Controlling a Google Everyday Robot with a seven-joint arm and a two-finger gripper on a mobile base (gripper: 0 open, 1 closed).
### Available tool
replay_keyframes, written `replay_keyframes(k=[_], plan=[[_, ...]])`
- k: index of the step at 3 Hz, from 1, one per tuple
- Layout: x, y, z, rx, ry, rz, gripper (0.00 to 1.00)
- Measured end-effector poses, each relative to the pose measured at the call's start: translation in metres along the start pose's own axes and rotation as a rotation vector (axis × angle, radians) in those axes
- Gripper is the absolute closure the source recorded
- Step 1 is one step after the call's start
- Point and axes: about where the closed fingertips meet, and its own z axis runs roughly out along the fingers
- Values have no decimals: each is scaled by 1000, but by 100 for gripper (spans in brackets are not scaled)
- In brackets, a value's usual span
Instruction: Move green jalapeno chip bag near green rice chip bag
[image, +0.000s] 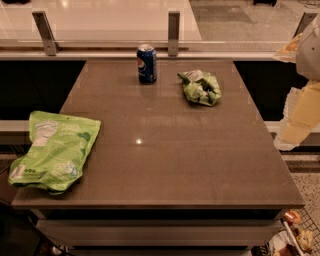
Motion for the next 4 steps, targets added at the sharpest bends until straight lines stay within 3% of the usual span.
replay_keyframes(k=[1, 2, 4], plan=[[0, -4, -1, 8, -10, 7, 0], [1, -26, 4, 30, -58, 35, 0], [0, -70, 26, 102, -145, 147, 0]])
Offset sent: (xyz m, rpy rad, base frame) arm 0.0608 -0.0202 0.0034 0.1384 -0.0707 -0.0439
